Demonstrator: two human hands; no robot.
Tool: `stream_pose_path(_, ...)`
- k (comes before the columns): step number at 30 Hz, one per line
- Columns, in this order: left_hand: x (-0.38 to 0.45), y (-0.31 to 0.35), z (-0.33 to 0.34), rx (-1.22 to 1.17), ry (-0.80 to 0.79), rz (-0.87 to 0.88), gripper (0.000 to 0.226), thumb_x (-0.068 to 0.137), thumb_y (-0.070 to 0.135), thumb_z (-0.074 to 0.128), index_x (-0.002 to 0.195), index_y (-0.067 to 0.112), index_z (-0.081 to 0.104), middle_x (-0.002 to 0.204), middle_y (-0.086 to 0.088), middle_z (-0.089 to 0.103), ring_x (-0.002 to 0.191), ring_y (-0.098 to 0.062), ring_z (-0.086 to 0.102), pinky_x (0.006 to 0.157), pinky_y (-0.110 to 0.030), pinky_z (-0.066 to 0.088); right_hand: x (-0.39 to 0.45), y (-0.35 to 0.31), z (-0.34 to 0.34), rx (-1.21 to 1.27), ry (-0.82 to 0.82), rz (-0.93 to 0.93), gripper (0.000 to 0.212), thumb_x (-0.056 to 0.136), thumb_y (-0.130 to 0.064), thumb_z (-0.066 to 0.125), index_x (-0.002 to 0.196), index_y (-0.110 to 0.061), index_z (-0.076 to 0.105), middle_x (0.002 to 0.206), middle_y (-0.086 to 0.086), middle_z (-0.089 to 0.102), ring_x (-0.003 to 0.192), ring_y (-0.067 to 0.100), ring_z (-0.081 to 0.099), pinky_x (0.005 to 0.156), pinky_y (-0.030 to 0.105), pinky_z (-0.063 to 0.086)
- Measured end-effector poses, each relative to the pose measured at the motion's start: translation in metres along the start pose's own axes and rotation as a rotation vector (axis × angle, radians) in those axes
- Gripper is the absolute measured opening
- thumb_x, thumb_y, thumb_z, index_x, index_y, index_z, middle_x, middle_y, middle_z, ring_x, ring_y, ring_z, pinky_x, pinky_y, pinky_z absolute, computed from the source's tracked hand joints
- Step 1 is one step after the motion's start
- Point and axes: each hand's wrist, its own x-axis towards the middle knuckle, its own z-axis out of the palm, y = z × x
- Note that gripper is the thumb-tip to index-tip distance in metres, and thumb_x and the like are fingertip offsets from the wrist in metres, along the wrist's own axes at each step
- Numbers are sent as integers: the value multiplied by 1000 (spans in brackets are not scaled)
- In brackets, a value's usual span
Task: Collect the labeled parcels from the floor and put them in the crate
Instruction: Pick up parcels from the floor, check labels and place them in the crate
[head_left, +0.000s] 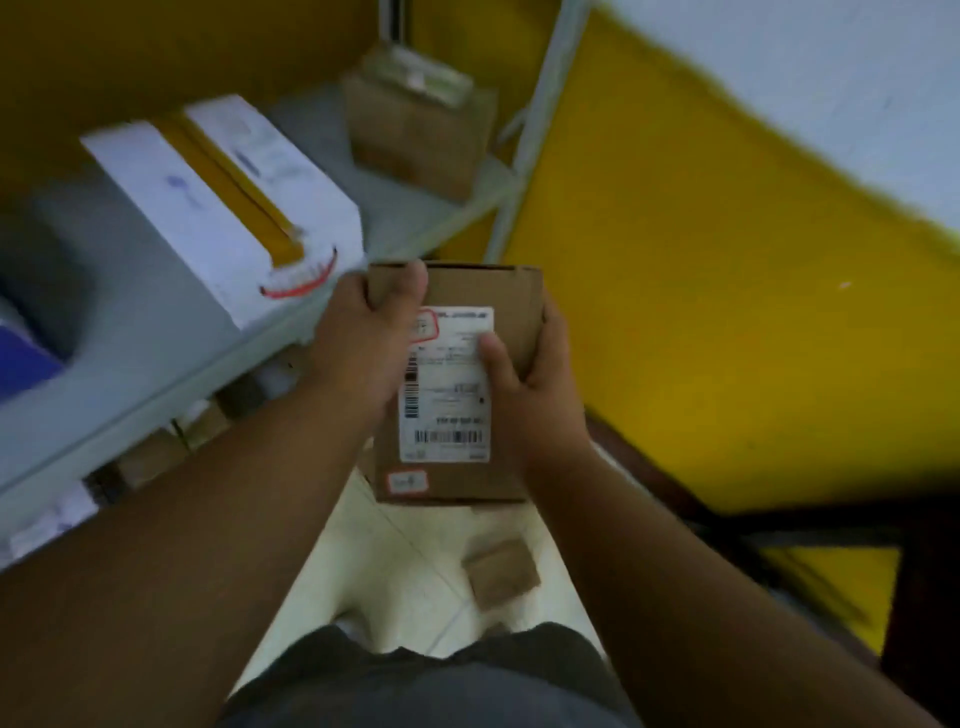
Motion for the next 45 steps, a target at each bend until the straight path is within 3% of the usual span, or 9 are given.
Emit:
stream_pose_path(8,-51,82,-97,-60,165,244,49,85,72,48,110,33,63,97,11,74,87,-6,71,72,-28,57,-12,-124,30,119,118,-460,59,88,-58,56,141,-46,31,103,-31,57,84,-17,62,58,10,53)
stream_pose_path(13,-94,88,-139,-123,434,276,34,92,62,51,103,33,64,92,17,74,80,4,69,67,-19,57,-38,-164,49,111,-52,-615,57,92,-53,55,143,-38,34,100,-42,57,87,-19,60,61,7,51)
stream_pose_path(17,-141,71,-156,-185,633,202,29,92,61,52,100,35,63,83,23,71,75,15,64,55,-6,47,-70,-172,62,57,-253,-681,52,92,-56,52,140,-47,34,107,-30,59,96,-3,65,77,30,58)
stream_pose_path(20,-195,44,-156,-220,808,96,27,91,61,53,94,36,62,74,32,69,68,17,62,50,-9,46,-106,-157,70,64,-462,-701,45,93,-53,54,135,-45,41,100,-33,60,90,-14,61,70,11,50)
stream_pose_path(32,-442,-84,-158,-604,1478,-354,56,86,70,52,109,20,65,96,-3,74,78,-21,73,63,-38,61,-304,-69,72,-329,-1352,-560,38,95,-47,59,126,-35,41,94,-19,58,70,-6,64,43,6,43)
stream_pose_path(35,-492,-105,-174,-812,1631,-382,68,88,71,47,121,13,59,108,-8,68,89,-25,69,65,-37,58,-346,-56,70,-443,-1420,-505,48,93,-51,59,133,-36,37,103,-13,58,84,2,59,56,17,47)
stream_pose_path(38,-549,-123,-196,-1116,1765,-255,65,85,68,56,122,15,59,109,-7,70,95,-29,70,82,-51,58,-411,-41,73,-440,-1445,-95,62,90,-52,64,139,-28,37,120,6,60,104,25,64,87,41,56)
stream_pose_path(41,-617,-142,-217,-1221,1758,-97,49,86,53,68,116,15,61,94,-3,77,81,-24,75,67,-44,61,-496,-26,83,-209,-1544,215,50,93,-35,68,134,-22,44,111,9,68,96,24,71,90,43,58)
stream_pose_path(45,-722,-177,-241,-1274,1718,-48,39,84,30,77,115,12,63,91,-5,78,80,-22,76,63,-37,60,-613,-12,100,-136,-1501,106,37,95,-36,64,126,-33,45,111,0,68,97,16,69,93,44,56)
